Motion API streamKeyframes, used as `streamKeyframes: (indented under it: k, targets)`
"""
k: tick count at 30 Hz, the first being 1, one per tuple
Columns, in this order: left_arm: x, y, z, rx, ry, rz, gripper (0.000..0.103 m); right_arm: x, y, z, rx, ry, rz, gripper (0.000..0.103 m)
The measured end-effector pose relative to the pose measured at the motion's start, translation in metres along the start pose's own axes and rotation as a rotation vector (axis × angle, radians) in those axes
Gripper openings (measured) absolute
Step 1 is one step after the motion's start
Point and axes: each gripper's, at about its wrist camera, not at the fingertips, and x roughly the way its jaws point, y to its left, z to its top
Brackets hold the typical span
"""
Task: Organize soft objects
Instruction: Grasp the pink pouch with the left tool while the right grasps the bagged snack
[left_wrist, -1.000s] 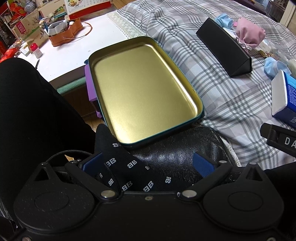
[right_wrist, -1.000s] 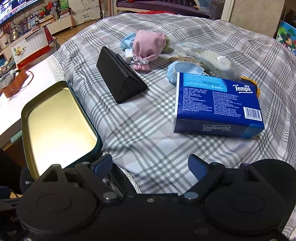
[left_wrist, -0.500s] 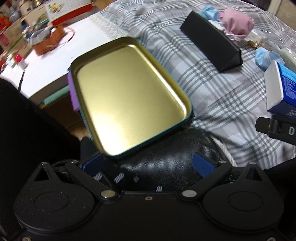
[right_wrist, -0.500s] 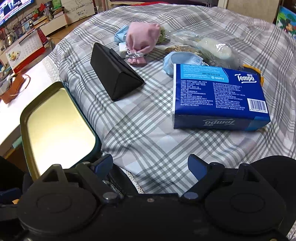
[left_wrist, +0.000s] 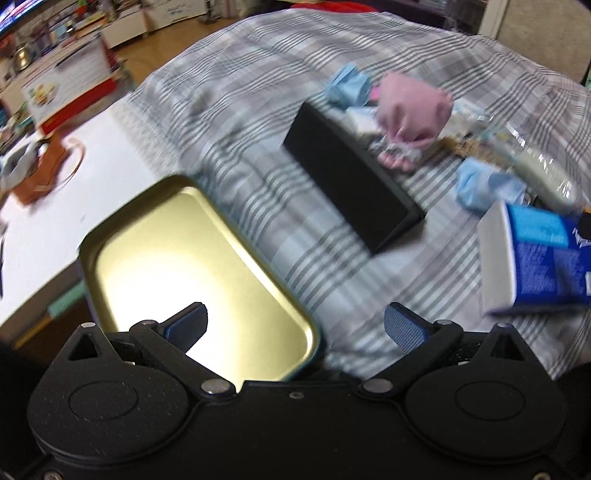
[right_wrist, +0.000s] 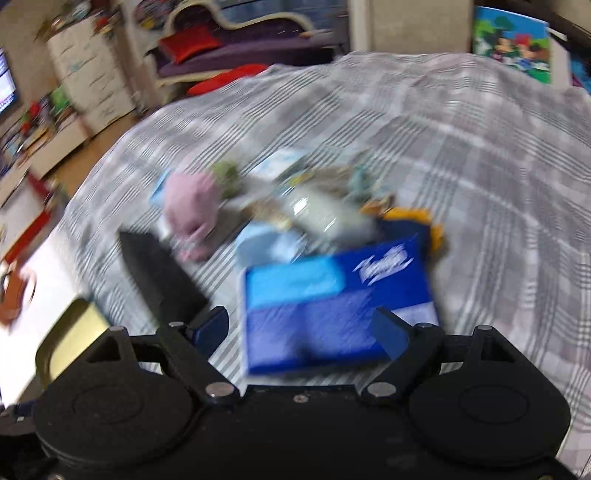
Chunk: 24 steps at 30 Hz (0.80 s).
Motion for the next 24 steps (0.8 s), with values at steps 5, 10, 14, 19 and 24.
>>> streamKeyframes:
  k: [5,10,14,19,24]
  targets:
    - [0.007,-0.013,0.036,0.023,-0.026,-0.007,0.098,0.024,-0.024,0.040,0.108,-0.012,-0.038,0.085]
    - [0.015,-0.026,0.065,0.053,-0.051,-0.008,0.098,0.051,-0.026,0.064,0.150,0.026,-0.025,0.085]
    - [0.023,-0.035,0.086,0.075,-0.062,-0.018,0.098,0.058,-0.033,0.078,0.176,0.012,-0.035,0.085]
    - [0.036,-0.047,0.105,0.113,-0.067,-0.028,0.098,0.074,-0.066,0.104,0.227,0.010,-0.125,0.085]
    - [0.051,-0.060,0.121,0.143,-0.060,-0.040,0.098,0.098,-0.087,0.113,0.237,0.052,-0.176,0.086]
